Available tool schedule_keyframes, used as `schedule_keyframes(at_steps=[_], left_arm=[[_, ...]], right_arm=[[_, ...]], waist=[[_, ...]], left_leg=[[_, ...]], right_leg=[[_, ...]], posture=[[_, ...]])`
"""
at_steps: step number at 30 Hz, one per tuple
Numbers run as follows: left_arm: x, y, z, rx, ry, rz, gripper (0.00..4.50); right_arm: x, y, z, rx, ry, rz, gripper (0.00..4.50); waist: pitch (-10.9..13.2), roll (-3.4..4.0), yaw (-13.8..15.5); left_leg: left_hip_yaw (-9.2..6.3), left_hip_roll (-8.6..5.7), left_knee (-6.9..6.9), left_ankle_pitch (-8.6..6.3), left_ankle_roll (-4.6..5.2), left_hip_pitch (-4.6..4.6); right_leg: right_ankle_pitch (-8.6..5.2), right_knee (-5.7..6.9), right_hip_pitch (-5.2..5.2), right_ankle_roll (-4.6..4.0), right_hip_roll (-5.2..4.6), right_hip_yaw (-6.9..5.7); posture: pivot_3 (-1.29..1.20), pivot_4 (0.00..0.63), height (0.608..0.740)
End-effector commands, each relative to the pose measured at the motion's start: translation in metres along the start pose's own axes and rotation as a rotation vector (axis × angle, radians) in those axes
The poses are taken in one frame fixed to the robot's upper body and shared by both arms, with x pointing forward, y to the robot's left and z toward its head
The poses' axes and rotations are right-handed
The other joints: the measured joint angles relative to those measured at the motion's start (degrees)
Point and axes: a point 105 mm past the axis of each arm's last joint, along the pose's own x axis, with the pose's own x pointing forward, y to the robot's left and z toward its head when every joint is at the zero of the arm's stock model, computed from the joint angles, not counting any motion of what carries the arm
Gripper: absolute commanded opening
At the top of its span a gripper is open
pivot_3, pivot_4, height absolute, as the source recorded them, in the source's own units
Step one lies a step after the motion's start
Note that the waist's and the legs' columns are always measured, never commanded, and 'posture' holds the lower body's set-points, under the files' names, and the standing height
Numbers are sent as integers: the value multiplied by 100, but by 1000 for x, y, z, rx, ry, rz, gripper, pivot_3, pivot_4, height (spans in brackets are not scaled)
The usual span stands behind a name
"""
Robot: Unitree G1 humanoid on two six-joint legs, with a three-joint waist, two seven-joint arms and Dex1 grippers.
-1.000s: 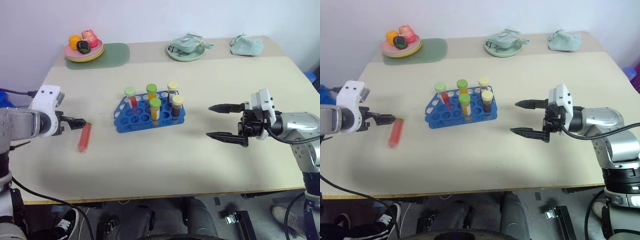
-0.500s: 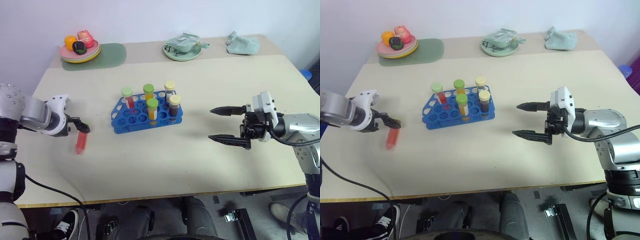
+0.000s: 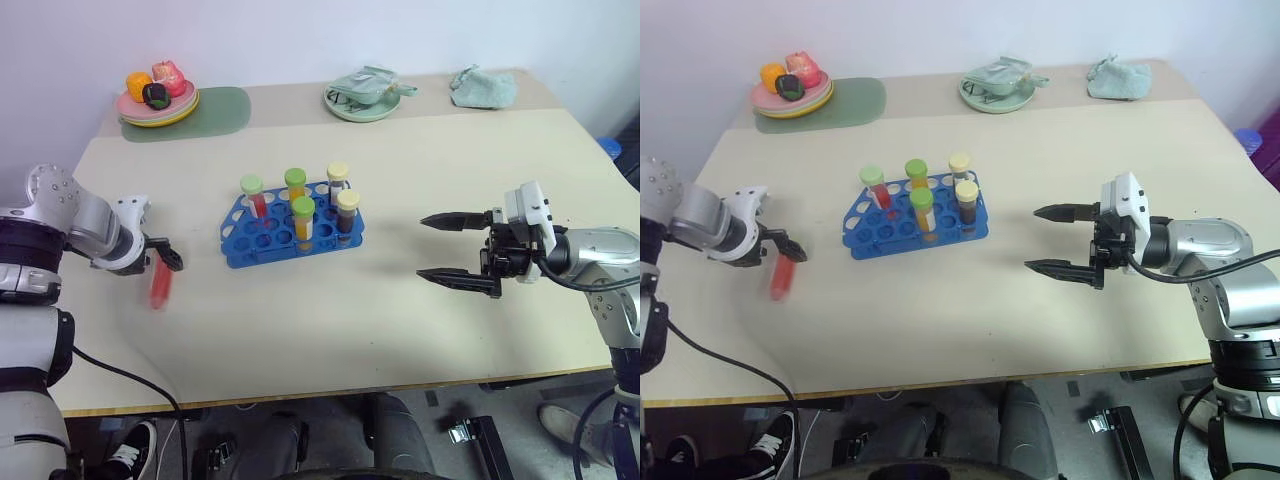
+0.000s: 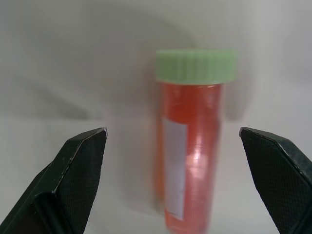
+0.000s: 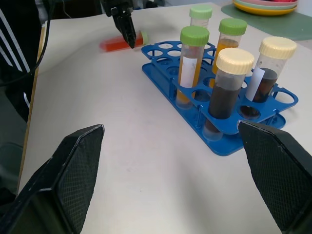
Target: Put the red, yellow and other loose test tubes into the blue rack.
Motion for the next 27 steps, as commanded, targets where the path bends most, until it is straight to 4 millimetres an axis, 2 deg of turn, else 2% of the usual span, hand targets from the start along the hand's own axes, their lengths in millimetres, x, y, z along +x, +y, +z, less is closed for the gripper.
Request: schedule_keyframes(at_steps=[1, 4, 6, 11, 14, 16, 18, 20, 21, 23, 27], left_arm=[[-3, 2, 3, -10, -28, 6, 3210], [2, 3, -1, -17, -20, -4, 1703], [3, 3, -3, -12, -11, -6, 859], [-4, 14, -2, -20, -56, 20, 859], [-22, 15, 12, 68, -221, 60, 859], [-41, 1, 36, 219, -465, 29, 859], [-54, -9, 41, 281, -553, -11, 859], [-69, -19, 50, 362, -706, -13, 859], [-76, -30, 54, 398, -810, -68, 859], [-87, -45, 56, 386, -950, -196, 859], [-101, -48, 51, 583, -1153, -138, 859]], right_arm=[[-5, -2, 9, -44, -3, -26, 4500], [-4, -2, 10, -41, -6, -23, 4500], [-4, -2, 10, -43, -4, -21, 4500], [-4, -2, 10, -44, -3, -23, 4500], [-5, -3, 9, -45, -2, -28, 4500], [-4, -4, 9, -46, -8, -40, 4500], [-2, -6, 8, -53, -11, -52, 4500], [1, -10, 8, -69, -21, -79, 4500], [2, -12, 10, -65, -31, -88, 4500], [2, -13, 11, -61, -41, -98, 4500], [-3, -14, 10, -73, -19, -99, 4500]], waist=[[0, 0, 14], [0, 0, 12], [-2, 2, 6], [-2, 2, 7], [-1, 2, -25], [-1, 2, -70], [-1, 1, -45], [-1, 2, -28], [-1, 2, -35], [-4, 8, -31], [-4, 7, -65]], left_leg=[[0, 0, 1, 0, 0, 0], [1, 0, 2, 0, 0, 0], [1, 0, 1, 0, 0, 0], [2, 1, 3, 0, 0, 1], [2, 2, 2, 0, 0, 1], [1, 7, 1, 0, 0, -2], [2, 11, 2, 0, -1, -7], [2, 9, 3, 0, 0, -6], [3, 8, 3, 0, 0, -6], [5, 9, 0, 0, 0, -4], [12, 10, 1, 0, 0, -6]], right_leg=[[0, 0, 0, 0, 0, 0], [0, 0, 1, 0, -1, 0], [0, 1, 0, 0, -1, 0], [0, 1, 1, 0, -2, 1], [0, 2, -1, 0, -2, 1], [0, 8, -4, 0, -2, 1], [0, 7, -6, 0, -5, -1], [0, 1, -2, 0, -10, -1], [0, 0, -2, 0, -12, -1], [0, 1, -3, 0, -11, 0], [0, -3, -6, 0, -10, -1]], posture=[[0, 150, 740], [0, 150, 740], [0, 150, 740], [0, 150, 740], [0, 150, 740], [0, 150, 740], [0, 150, 740], [0, 150, 740], [0, 150, 740], [0, 150, 740], [0, 150, 740]])
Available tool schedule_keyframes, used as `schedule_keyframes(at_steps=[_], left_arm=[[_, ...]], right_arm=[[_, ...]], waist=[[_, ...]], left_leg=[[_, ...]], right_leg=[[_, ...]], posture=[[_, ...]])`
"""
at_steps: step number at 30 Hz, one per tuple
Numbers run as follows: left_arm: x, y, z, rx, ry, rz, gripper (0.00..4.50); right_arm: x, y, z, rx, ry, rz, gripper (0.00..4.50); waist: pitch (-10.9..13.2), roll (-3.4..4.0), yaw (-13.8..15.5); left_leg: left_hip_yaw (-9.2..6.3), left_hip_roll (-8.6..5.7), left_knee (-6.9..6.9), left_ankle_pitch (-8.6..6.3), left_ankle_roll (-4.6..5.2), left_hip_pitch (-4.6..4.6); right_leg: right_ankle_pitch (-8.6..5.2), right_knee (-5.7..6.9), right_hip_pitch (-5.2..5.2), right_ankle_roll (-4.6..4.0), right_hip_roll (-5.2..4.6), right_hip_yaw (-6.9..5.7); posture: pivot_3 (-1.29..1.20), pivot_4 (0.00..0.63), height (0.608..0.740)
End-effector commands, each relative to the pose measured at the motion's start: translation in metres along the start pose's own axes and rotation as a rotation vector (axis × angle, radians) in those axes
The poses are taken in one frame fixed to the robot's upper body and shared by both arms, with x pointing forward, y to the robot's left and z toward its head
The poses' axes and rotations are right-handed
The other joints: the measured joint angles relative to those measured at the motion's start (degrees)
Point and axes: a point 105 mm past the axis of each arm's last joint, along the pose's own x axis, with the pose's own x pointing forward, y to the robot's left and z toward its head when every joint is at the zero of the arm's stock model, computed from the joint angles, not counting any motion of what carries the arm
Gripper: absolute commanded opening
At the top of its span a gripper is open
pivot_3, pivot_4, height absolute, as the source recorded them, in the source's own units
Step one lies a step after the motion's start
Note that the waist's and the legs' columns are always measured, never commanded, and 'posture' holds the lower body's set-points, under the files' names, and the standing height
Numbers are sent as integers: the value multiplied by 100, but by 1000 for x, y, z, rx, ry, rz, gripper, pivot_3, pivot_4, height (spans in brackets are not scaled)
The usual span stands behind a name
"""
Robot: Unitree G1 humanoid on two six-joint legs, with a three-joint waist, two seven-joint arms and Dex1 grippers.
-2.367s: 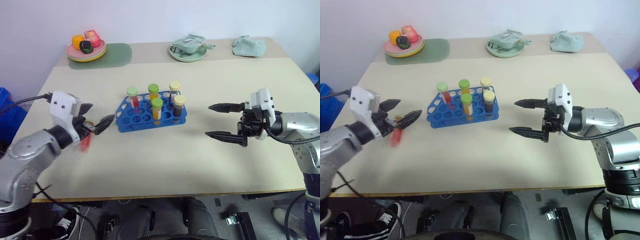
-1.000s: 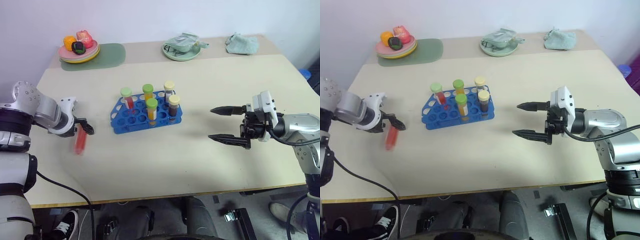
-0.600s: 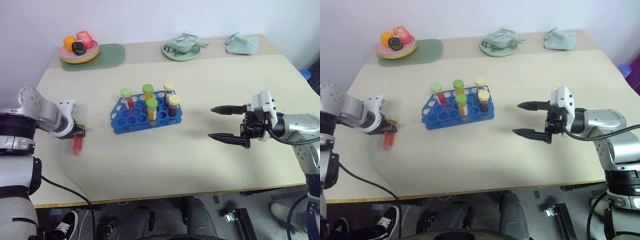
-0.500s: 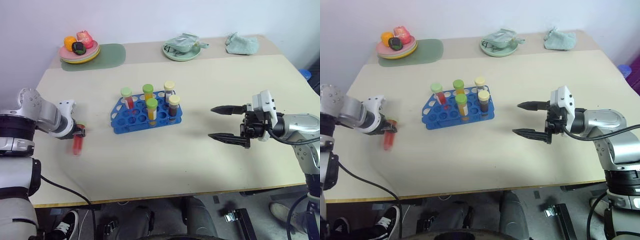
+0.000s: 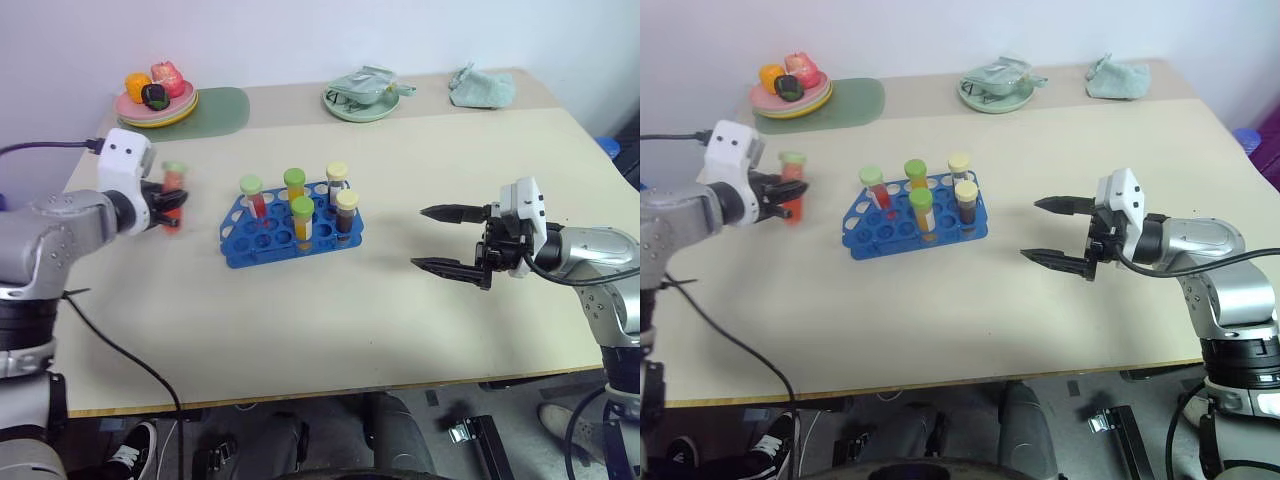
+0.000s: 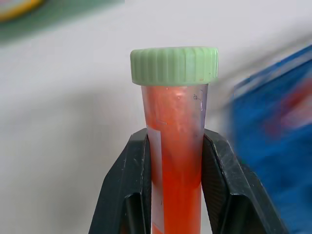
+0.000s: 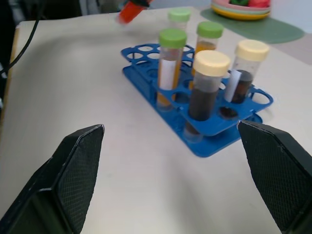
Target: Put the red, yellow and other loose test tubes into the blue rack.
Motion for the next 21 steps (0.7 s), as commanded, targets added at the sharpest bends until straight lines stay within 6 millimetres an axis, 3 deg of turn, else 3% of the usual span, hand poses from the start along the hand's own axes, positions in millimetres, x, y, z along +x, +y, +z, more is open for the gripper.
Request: schedule_keyframes(at_steps=[1, 5, 8, 11, 21], left_arm=[[-19, 9, 35, 207, -231, 62, 859], [-44, 0, 48, 389, -547, 77, 859], [-46, -24, 31, 329, -608, -70, 859], [-41, -39, 19, 270, -641, -136, 859], [-11, -82, 15, 109, -748, -252, 859]], right_arm=[[-9, -5, 9, -56, 0, -16, 4500], [-16, -15, 7, -71, 17, -56, 4500], [-12, -8, 7, -75, 15, -25, 4500], [-10, -6, 8, -77, 11, -19, 4500], [-11, -3, 15, -98, 19, -17, 4500]], waist=[[0, 0, -13], [-1, 1, -3], [-1, 0, 19], [-1, 0, 96], [-3, -3, 190]], left_leg=[[5, 1, -2, 0, 0, 0], [13, 2, -2, -1, 1, 0], [28, 3, -2, -1, 3, 2], [37, 3, 3, -2, 5, 3], [43, 4, 13, -5, 11, 6]], right_leg=[[0, -1, 0, 0, 2, 0], [0, -6, 1, 0, 1, 0], [0, -10, 3, 0, -2, 0], [1, -9, 5, 0, -3, 0], [4, -10, 13, -2, -4, 0]], posture=[[0, 150, 740], [0, 150, 740], [0, 150, 740], [0, 150, 740], [0, 150, 740]])
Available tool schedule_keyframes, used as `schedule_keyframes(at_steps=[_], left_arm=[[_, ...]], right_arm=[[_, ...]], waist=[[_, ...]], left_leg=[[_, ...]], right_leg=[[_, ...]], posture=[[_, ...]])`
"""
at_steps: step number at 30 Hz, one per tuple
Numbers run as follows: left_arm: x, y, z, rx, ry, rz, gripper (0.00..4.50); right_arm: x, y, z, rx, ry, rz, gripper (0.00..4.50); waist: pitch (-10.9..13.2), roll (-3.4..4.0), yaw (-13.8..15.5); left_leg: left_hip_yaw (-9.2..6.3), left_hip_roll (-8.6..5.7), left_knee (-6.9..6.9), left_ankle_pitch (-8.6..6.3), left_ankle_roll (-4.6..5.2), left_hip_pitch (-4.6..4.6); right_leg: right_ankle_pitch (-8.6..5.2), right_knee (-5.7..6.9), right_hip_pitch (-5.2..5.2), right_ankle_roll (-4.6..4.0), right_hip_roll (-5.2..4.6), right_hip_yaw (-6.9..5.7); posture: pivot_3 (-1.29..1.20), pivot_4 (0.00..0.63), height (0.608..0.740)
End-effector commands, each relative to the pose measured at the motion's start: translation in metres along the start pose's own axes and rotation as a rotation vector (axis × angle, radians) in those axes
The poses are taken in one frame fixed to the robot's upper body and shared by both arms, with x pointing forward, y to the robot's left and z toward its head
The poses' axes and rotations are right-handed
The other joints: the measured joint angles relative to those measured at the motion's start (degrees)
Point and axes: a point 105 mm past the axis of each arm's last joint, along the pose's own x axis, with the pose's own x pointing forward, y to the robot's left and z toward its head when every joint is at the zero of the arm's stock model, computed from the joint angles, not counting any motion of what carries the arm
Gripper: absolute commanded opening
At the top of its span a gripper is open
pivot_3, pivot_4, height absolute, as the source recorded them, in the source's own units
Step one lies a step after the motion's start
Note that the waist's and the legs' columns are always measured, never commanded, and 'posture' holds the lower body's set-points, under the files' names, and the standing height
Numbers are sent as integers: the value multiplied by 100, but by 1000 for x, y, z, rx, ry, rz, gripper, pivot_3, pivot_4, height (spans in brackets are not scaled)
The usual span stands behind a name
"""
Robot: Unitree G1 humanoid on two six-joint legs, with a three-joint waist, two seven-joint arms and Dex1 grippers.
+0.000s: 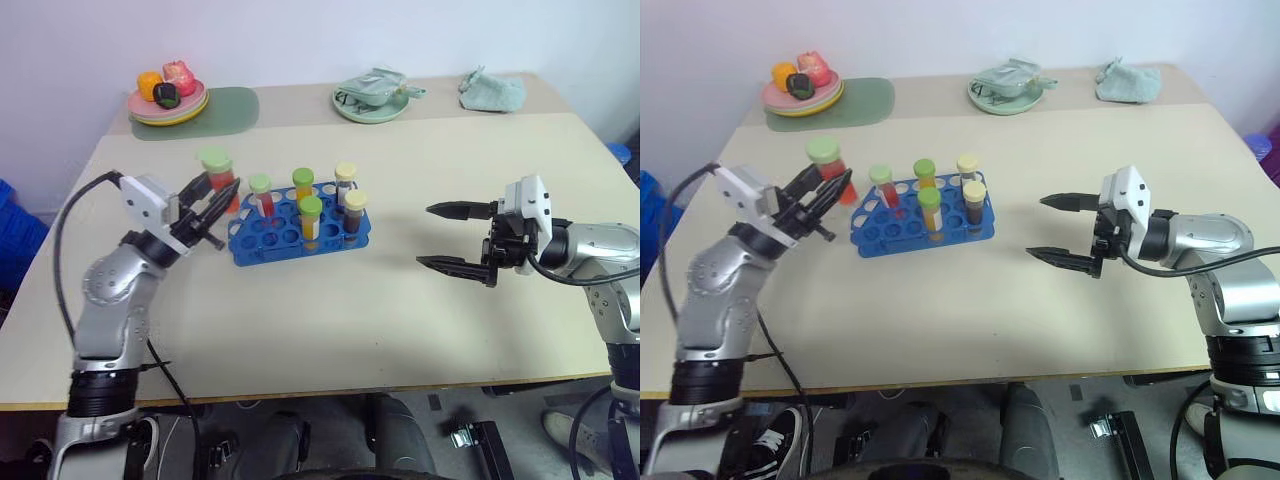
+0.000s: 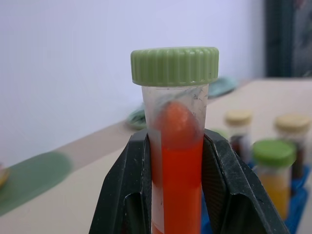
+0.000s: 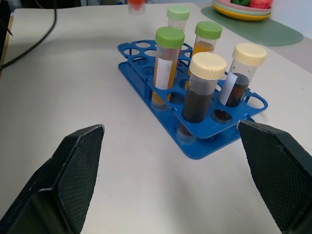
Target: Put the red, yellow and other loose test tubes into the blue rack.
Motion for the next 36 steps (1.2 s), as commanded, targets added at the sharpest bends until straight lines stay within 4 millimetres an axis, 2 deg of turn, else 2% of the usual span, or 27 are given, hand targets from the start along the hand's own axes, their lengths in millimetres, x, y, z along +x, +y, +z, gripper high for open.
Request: schedule_keyframes(at_steps=[1, 6, 11, 13, 16, 19, 25, 36], left_arm=[[7, -11, -3, -17, -30, -23, 859], [12, -24, -17, -34, -33, -7, 859], [11, -23, -31, -32, -32, 16, 859], [10, -26, -37, 24, -13, -5, 859], [5, -22, -41, -4, -6, 25, 859], [1, -28, -47, -12, 2, 12, 859], [0, -41, -52, -49, -1, -18, 859], [17, -44, -53, -80, -26, -9, 859]], right_arm=[[-6, 0, 14, -53, -13, -12, 4500], [-11, 0, 15, -52, 2, -24, 4500], [-16, 2, 16, -49, 13, -30, 4500], [-16, 0, 17, -60, 14, -41, 4500], [-15, -2, 19, -65, 7, -43, 4500], [-13, -1, 19, -62, 3, -40, 4500], [-11, 0, 19, -62, 2, -36, 4500], [-12, 3, 18, -64, 9, -37, 4500]], waist=[[0, 0, -3], [0, 0, 21], [0, 0, 73], [0, 0, 71], [0, 0, 72], [0, 0, 72], [-2, 0, 79], [-2, 0, 83]], left_leg=[[1, 0, -1, 0, 0, 0], [4, 1, -1, 0, 0, 0], [7, 1, 0, 0, 0, 2], [7, 1, -1, 0, 0, 3], [9, 1, 0, 0, 0, 3], [8, 2, 0, 0, 0, 3], [9, 2, 0, 0, 0, 5], [9, 2, 0, 0, 1, 8]], right_leg=[[0, 0, 0, 0, 0, 0], [0, -1, 0, 0, 1, 1], [1, -1, 1, -1, 2, 2], [1, -1, 1, -1, 2, 2], [1, -2, 1, -1, 2, 2], [1, -1, 1, -1, 2, 2], [1, -1, 4, -1, 1, 2], [1, -2, 7, 0, 1, 2]], posture=[[0, 150, 740], [0, 150, 740], [0, 150, 740], [0, 150, 740], [0, 150, 740], [0, 150, 740], [0, 150, 740], [0, 150, 740]])
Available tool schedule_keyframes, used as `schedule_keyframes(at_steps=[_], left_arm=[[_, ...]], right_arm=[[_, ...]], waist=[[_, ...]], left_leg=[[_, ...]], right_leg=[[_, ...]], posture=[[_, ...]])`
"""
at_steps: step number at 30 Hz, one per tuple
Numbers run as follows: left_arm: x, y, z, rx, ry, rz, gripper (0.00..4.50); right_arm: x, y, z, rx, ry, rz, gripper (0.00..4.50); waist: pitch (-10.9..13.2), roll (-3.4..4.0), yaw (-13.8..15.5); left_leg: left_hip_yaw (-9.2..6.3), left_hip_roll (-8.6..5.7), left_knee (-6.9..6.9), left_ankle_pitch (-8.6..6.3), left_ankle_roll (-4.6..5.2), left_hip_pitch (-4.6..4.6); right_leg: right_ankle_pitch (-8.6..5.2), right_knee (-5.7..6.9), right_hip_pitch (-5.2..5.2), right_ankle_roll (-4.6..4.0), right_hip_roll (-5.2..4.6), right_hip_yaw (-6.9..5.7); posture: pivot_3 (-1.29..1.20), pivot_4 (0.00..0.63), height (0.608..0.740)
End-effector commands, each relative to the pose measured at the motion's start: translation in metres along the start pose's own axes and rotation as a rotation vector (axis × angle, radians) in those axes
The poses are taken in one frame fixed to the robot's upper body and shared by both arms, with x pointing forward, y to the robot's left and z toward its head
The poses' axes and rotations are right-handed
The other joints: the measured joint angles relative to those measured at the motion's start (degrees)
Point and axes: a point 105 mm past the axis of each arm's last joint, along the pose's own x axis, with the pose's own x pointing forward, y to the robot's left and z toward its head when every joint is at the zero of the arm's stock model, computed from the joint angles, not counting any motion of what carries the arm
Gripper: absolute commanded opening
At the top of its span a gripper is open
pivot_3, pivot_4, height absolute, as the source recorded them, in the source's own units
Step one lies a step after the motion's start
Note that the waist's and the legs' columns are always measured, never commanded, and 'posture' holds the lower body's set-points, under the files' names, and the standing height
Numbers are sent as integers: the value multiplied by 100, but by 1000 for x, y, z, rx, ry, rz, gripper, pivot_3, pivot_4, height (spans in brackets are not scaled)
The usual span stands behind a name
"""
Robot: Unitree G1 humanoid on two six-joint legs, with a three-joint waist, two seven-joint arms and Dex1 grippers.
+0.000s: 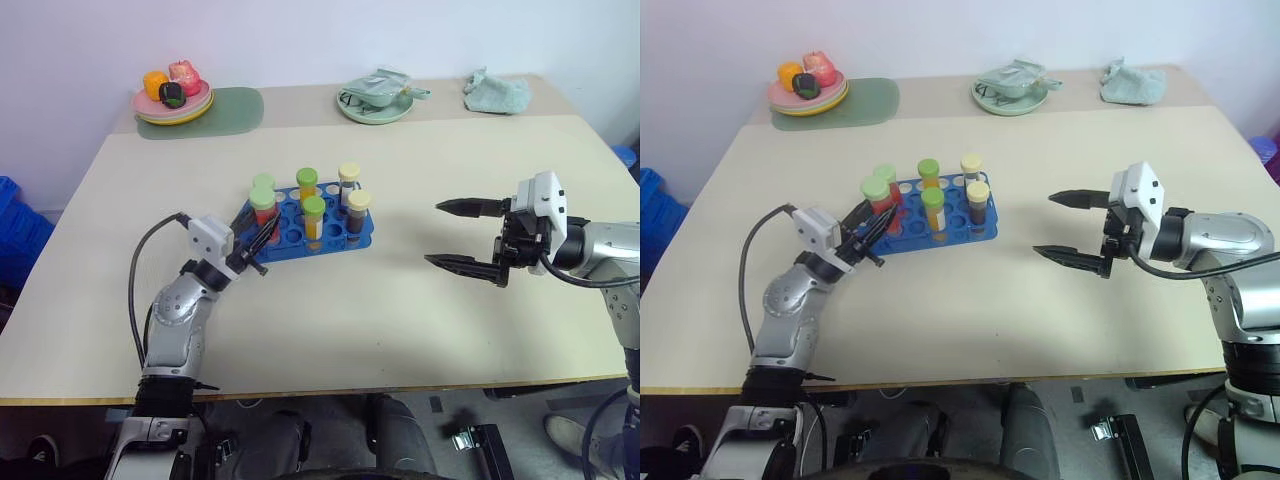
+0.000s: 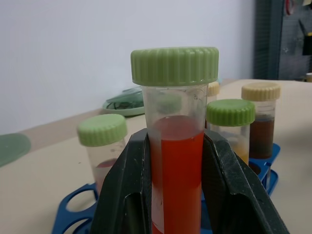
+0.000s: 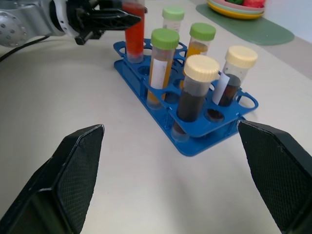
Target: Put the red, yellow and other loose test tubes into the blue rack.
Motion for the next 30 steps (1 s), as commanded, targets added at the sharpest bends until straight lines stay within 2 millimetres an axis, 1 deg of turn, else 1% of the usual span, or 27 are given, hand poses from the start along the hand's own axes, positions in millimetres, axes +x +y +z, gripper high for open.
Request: schedule_keyframes(at_steps=[1, 6, 7, 11, 16, 19, 22, 23, 26, 27, 30], left_arm=[[7, -4, 2, -6, -21, -19, 859], [10, -11, 2, -21, -18, -35, 859], [9, -11, 3, -18, -15, -32, 859], [0, -5, 2, -126, 1, 4, 859], [-6, 0, 0, -160, 21, 53, 859], [-7, 1, -2, -143, 41, 63, 859], [-7, 1, 1, -128, 41, 52, 2298], [-6, 2, 4, -121, 33, 49, 2717], [-11, 6, 14, -100, 22, 31, 4225], [-13, 7, 18, -80, 24, 18, 4444], [-25, 13, 29, -45, 35, -2, 4444]], right_arm=[[-2, 0, 10, -42, -19, -6, 4500], [-3, -1, 10, -49, -14, -10, 4500], [-3, -1, 10, -48, -15, -11, 4500], [-4, -2, 9, -48, -12, -13, 4500], [-4, -3, 8, -47, -12, -16, 4500], [-3, -3, 8, -47, -18, -15, 4500], [-2, -3, 8, -46, -18, -10, 4500], [-1, -3, 7, -46, -18, -9, 4500], [-1, -4, 6, -45, -17, -6, 4500], [-2, -4, 5, -44, -17, -5, 4500], [-1, -5, 3, -42, -15, -1, 4500]], waist=[[0, 0, 4], [0, -1, 17], [0, -1, 18], [0, -1, 10], [0, -1, -3], [0, -1, -4], [0, -1, -5], [0, -1, -5], [0, -1, -6], [0, -1, -7], [0, -1, -14]], left_leg=[[0, 0, 0, 0, 0, 0], [-1, -1, 2, 0, 0, 1], [-2, -1, 2, 0, 0, 1], [-2, -1, 2, 0, 1, 1], [-2, 0, 0, 0, 1, 1], [-2, 1, 0, 0, 1, 1], [-2, 1, 0, 0, 1, 1], [-2, 1, -1, 0, 1, 1], [-2, 1, -1, 0, 1, 1], [-2, 1, -1, 0, 1, 1], [-1, 3, -4, 0, 1, 1]], right_leg=[[0, 0, 0, 0, 0, 0], [0, -1, 4, 0, -1, 0], [1, -1, 5, 0, -1, 0], [1, -1, 4, 1, -1, 0], [1, -2, 2, 1, 1, 0], [1, -2, 2, 1, 1, 0], [1, -2, 2, 1, 1, 0], [1, -2, 2, 1, 1, 0], [1, -3, 2, 1, 1, 0], [1, -3, 2, 1, 1, 0], [0, -2, -1, 1, 2, 0]], posture=[[0, 150, 740], [0, 150, 740], [0, 150, 740], [0, 150, 740], [0, 150, 740], [0, 150, 740], [0, 150, 740], [0, 150, 740], [0, 150, 740], [0, 150, 740], [0, 150, 740]])
